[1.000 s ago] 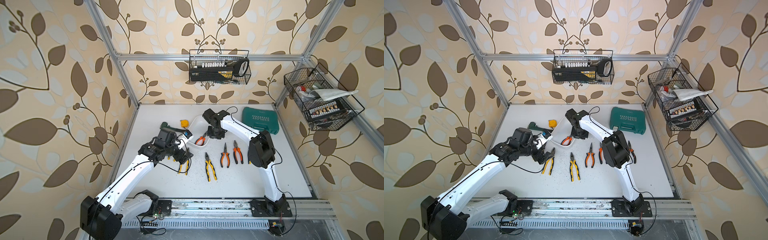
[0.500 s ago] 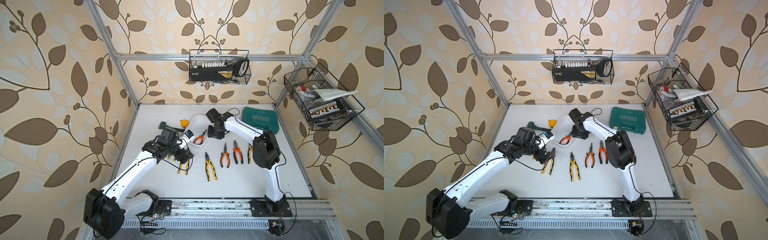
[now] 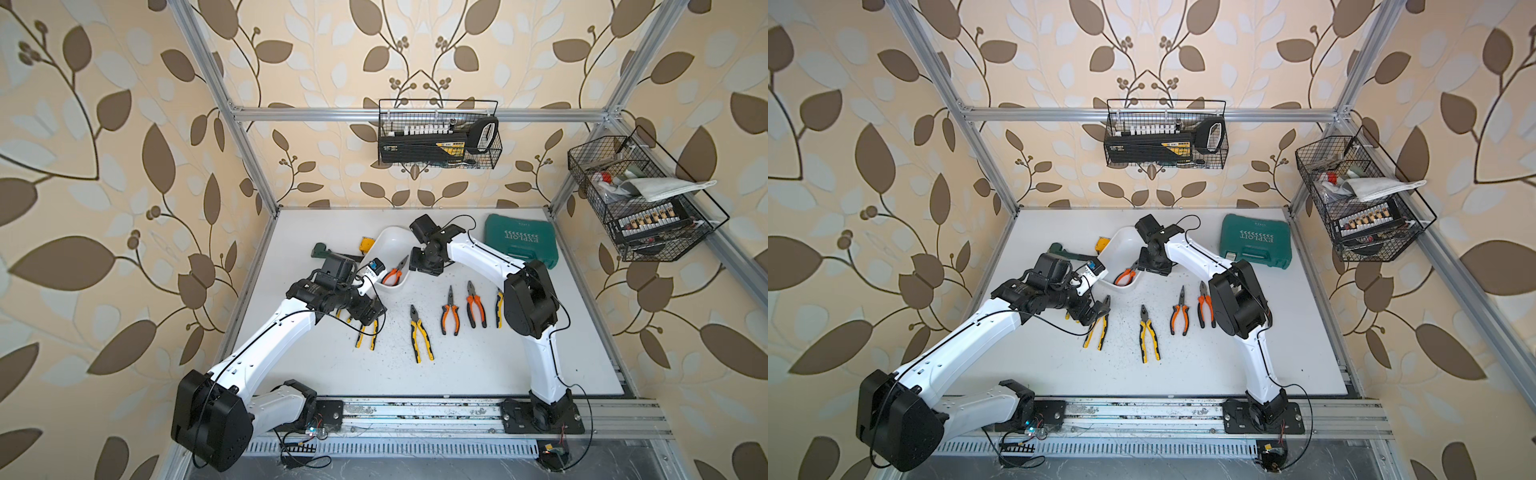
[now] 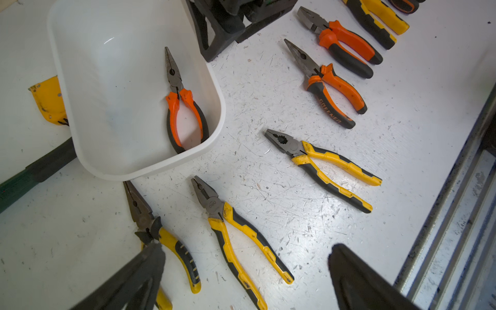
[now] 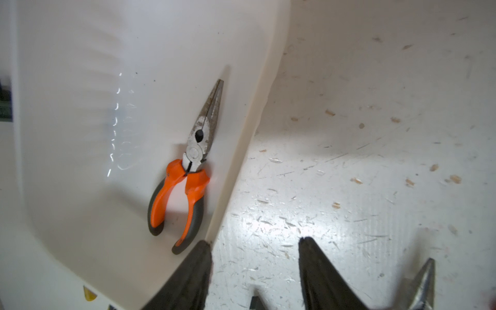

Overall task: Take the pliers out of the storage box
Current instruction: Move the storage box to the center of the board.

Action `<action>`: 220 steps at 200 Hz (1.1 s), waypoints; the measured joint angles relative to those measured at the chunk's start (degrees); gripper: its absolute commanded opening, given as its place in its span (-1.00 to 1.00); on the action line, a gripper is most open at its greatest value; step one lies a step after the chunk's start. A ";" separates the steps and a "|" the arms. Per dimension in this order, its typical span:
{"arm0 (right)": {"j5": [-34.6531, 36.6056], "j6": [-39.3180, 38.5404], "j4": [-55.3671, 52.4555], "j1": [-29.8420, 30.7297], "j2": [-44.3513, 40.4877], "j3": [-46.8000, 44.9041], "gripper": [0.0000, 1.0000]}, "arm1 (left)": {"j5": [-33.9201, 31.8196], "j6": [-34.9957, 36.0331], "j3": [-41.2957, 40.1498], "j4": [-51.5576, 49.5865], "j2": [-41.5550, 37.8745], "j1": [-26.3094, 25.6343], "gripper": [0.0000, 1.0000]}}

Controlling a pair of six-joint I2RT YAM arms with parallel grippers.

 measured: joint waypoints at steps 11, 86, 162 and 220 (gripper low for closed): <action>-0.68 0.24 0.98 0.26 0.00 -0.26 0.19 | 0.00 -0.02 0.00 0.00 0.00 0.00 0.98; -1.75 0.22 -1.11 0.13 5.27 6.54 -0.44 | -0.02 -0.26 0.02 0.15 0.09 0.31 0.98; -0.22 -2.71 -3.06 -4.37 3.91 2.58 -0.71 | -1.73 -3.50 2.89 0.20 3.15 1.09 0.98; 1.40 -9.70 -4.15 -10.60 -3.08 -6.23 -0.38 | -6.23 -13.99 17.18 -1.55 21.99 3.43 0.98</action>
